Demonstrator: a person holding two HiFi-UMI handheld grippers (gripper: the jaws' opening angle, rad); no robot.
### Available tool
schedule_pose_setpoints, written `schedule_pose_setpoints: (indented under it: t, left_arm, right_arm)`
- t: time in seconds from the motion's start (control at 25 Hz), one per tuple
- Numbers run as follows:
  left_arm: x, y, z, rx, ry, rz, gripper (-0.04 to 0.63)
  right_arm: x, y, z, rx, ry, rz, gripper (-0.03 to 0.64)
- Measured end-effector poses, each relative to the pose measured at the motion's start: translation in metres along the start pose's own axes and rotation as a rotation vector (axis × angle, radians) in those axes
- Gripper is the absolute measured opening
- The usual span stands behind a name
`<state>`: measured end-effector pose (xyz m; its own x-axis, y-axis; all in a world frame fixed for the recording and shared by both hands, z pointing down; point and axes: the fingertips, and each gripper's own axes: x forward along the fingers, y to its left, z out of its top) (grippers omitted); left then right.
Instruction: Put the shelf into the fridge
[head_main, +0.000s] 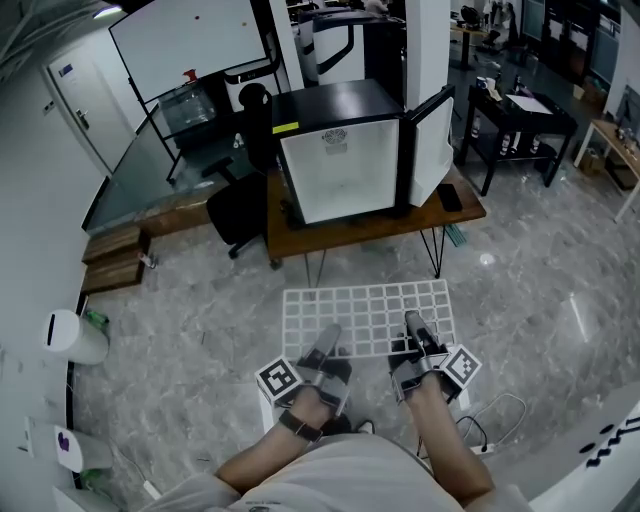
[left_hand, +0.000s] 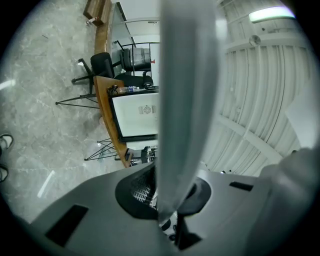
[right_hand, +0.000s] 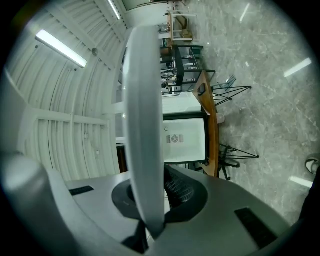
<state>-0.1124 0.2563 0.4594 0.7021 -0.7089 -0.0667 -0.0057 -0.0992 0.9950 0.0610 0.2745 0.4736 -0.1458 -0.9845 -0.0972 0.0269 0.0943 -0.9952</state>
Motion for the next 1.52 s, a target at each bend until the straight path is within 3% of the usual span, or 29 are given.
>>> schedule_pose_setpoints:
  t: [0.12,0.4,0.64,0.8,1.04,1.52]
  left_arm:
    - [0.011,0.007,0.009,0.002,-0.012,0.014,0.029]
    - [0.055,0.011,0.036,-0.017,-0.032,-0.034,0.029]
    - [0.123,0.030,0.093,-0.012,-0.022,-0.014,0.029]
    - [0.137,0.034,0.100,-0.028,-0.023,-0.025,0.029]
    - [0.203,0.040,0.162,-0.032,0.003,-0.032,0.029]
    - [0.272,0.059,0.212,-0.063,-0.013,-0.001,0.029]
  right_arm:
    - [0.015,-0.001,0.005,0.000,0.009,-0.002,0.044]
    - [0.067,-0.010,0.022,-0.023,0.036,-0.011,0.044]
    - [0.153,-0.019,0.045,-0.025,0.039,-0.026,0.044]
    - [0.169,-0.028,0.049,-0.018,0.044,-0.024,0.044]
    - [0.253,-0.035,0.064,-0.023,0.022,-0.029,0.044]
    - [0.339,-0.053,0.093,-0.061,0.056,-0.044,0.044]
